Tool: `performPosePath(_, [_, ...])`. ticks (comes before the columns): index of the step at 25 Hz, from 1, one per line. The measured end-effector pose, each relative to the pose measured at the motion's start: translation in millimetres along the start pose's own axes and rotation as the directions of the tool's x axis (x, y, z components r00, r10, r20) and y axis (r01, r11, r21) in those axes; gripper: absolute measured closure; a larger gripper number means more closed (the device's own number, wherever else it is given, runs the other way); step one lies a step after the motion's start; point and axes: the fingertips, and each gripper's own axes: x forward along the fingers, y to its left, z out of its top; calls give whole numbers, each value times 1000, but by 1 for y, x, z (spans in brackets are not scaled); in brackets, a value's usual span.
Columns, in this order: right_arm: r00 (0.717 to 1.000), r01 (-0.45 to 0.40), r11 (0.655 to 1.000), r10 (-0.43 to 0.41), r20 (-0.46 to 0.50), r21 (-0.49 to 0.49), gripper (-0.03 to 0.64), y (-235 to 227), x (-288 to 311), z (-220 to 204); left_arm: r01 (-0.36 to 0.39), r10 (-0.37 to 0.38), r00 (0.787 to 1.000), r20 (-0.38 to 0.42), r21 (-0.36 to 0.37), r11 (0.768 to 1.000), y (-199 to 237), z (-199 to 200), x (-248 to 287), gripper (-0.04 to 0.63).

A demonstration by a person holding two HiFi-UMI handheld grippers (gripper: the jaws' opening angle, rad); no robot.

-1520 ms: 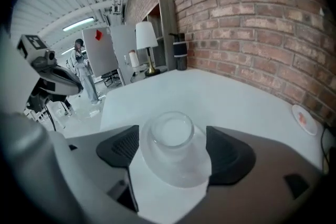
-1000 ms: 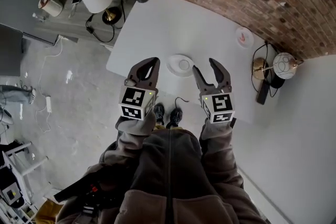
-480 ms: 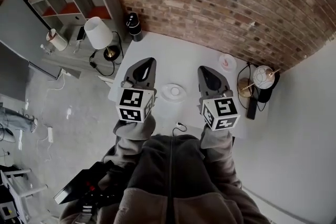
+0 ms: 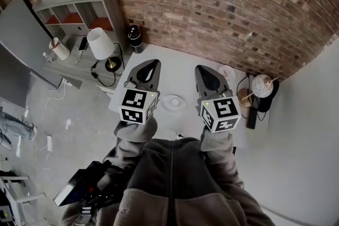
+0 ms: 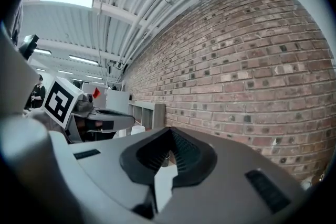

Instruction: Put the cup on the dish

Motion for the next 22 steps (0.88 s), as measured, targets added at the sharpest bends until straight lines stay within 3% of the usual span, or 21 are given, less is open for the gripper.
performPosePath(22, [999, 28, 999, -27, 30, -26, 615, -10, -14, 18, 25, -24, 1000, -13, 6, 1000, -6, 2, 5, 589])
